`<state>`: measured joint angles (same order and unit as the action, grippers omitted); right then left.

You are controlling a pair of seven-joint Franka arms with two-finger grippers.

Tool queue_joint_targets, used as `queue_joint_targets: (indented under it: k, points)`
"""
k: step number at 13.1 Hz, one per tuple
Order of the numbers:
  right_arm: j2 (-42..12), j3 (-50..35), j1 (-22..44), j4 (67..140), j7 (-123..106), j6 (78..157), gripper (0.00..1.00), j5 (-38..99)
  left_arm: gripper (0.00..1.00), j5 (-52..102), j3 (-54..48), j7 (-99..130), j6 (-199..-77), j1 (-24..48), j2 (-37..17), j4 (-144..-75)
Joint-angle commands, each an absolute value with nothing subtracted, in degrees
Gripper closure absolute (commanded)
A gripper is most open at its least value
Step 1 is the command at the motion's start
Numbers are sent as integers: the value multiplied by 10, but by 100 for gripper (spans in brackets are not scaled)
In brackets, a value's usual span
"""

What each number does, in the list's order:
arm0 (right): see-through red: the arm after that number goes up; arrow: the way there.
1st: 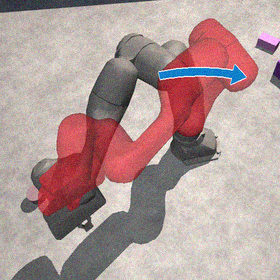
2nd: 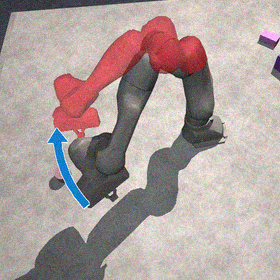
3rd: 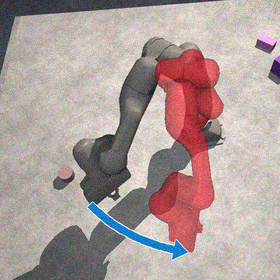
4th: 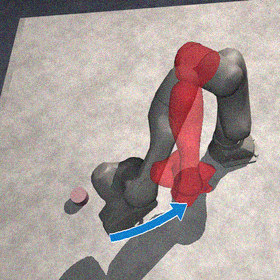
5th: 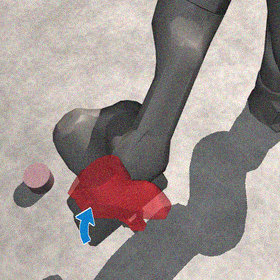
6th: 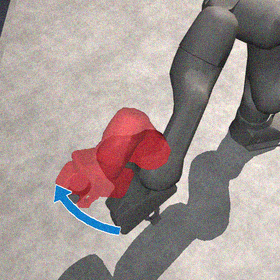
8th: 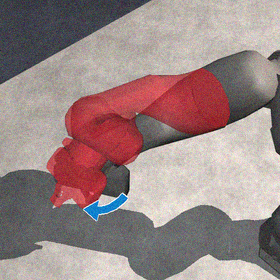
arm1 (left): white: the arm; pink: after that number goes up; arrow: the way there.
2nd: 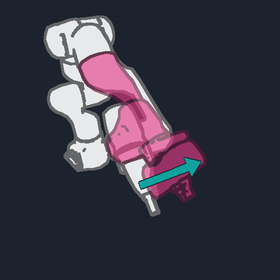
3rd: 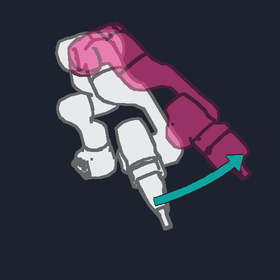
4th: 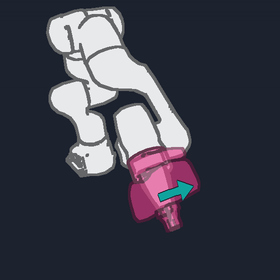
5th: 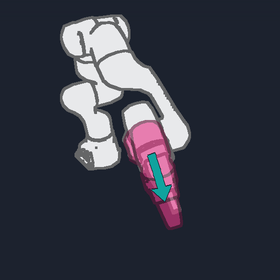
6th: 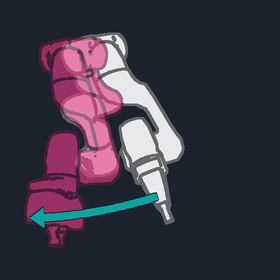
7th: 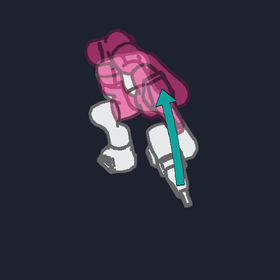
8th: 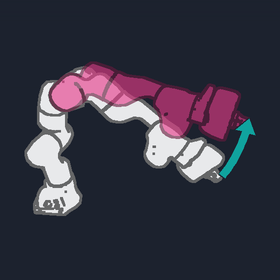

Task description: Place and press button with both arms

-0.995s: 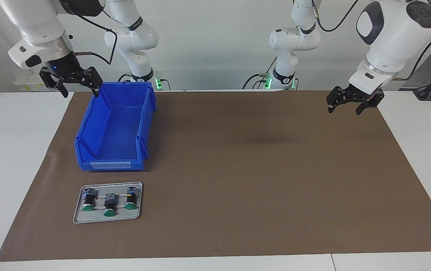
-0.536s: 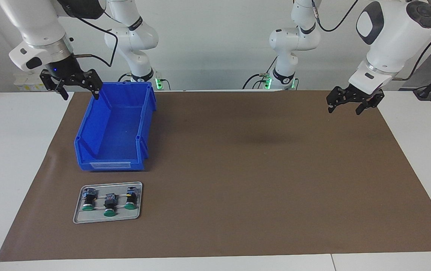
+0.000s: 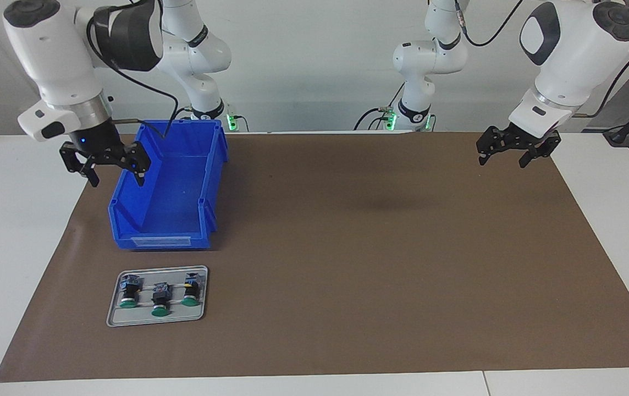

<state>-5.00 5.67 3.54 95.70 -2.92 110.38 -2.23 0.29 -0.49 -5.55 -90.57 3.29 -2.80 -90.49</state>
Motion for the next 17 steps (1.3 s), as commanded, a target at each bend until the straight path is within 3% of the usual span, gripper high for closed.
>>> queue_joint_targets:
  k: [1,8,14,17]
  points:
    - [-162,54,25,898,-57,1173,0,16,0,9,-7,-56,-906,28,-10,-925]
    - [-323,45,18,875,-141,1371,0,45,0,9,-7,-56,-907,28,-10,-925]
    - [-352,40,17,883,-194,1407,15,93,0,9,-7,-56,-906,28,-10,-925]
    - [-351,40,19,908,-200,1414,16,96,0,9,-7,-56,-906,28,-10,-925]
